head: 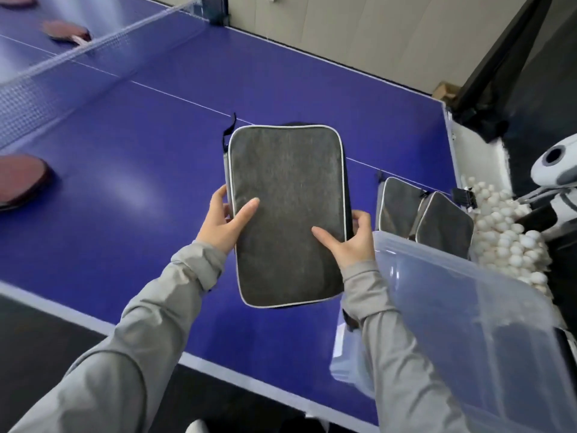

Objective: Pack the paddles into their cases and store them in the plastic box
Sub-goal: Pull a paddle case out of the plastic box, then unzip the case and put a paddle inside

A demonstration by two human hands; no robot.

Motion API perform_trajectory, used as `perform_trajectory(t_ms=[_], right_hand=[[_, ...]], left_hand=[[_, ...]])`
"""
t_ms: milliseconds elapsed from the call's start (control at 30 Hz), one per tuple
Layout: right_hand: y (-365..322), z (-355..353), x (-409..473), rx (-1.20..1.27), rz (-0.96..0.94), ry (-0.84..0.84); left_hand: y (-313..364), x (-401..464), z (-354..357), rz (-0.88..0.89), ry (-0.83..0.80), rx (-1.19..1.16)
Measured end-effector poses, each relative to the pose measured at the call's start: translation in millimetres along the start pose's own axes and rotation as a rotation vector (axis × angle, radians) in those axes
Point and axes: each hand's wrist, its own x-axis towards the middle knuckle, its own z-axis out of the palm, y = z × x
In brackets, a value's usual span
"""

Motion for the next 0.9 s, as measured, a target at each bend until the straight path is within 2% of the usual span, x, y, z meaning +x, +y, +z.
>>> perform_trajectory(t_ms=[133, 333, 467, 633, 767, 900], right_hand=[[-7, 59, -48, 0.005, 0.015, -0.053], [-9, 102, -83, -0.069, 0.083, -0.136], [-27, 118, -72, -0.175, -0.102, -0.051], [-77, 145, -29, -0.289, -0.392, -0.045], [-112, 168, 1, -0.296, -0.474, -0.028], [-141, 184, 25, -0.305, -0.584, -0.001]], left_hand=[[1, -13, -61, 0.022, 0.119, -0.053], [-3, -26, -111, 0.053, 0.232, 0.1], [-6, -19, -131, 0.048, 0.236, 0.234], [-6, 3, -144, 0.075, 0.128, 0.475], [2, 31, -149, 0.121, 0.042, 0.63], [9, 55, -160, 0.238, 0.001, 0.893]])
